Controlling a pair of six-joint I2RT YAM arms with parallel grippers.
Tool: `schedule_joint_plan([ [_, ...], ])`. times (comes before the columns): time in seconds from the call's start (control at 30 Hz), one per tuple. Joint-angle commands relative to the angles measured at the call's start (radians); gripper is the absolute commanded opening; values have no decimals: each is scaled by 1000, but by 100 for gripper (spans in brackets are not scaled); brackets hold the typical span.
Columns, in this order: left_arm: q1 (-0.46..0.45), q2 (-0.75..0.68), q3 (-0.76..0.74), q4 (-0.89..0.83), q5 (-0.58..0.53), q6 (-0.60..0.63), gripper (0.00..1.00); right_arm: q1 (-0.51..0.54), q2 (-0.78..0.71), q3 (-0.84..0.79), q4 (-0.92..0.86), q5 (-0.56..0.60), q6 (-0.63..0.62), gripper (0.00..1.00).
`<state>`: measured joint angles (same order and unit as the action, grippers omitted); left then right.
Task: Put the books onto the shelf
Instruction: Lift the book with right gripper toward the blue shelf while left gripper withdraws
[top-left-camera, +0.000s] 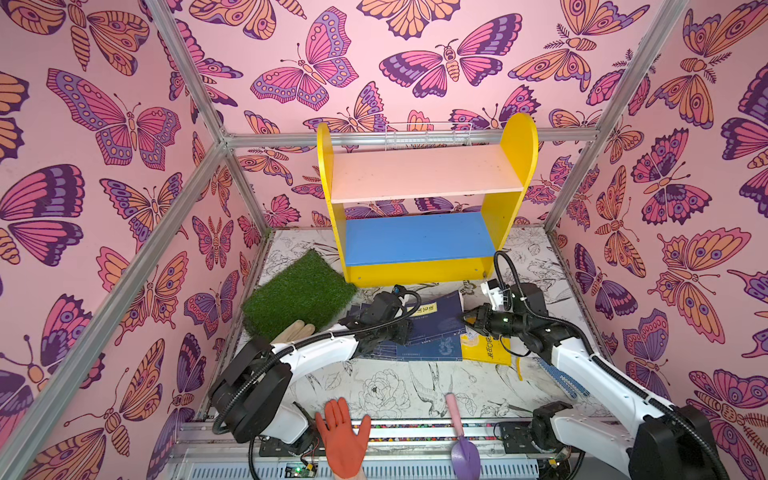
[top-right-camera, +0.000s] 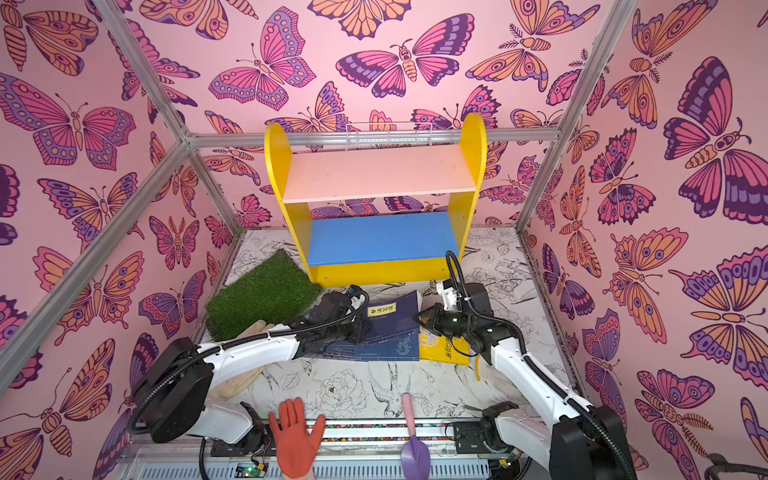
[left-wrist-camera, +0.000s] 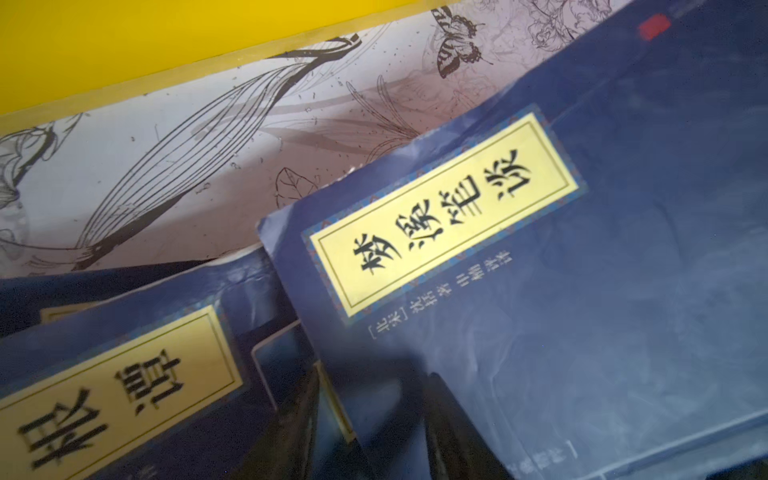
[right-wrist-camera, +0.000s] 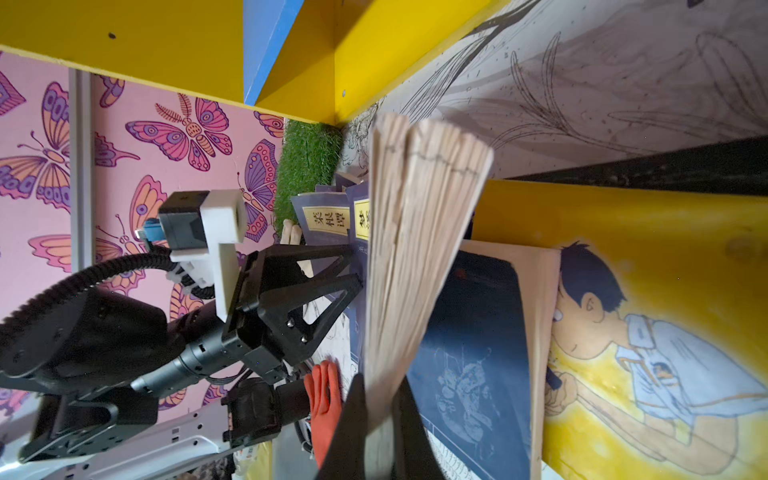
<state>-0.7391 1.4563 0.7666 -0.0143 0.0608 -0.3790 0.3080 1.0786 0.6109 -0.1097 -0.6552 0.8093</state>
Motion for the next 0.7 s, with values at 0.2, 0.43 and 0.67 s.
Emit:
schedule_joint_plan([
  [0.2,171,-233,-172,26,-138,-279,64,7,-73,67,-2,76,-25,0],
  [0.43,311,-313,-170,-310,-293,-484,89,7,-84,108,121,45,28,0],
  [0.67,337,-383,-262,-313,-305,-535,100,22,23,190,379,82,133,0],
])
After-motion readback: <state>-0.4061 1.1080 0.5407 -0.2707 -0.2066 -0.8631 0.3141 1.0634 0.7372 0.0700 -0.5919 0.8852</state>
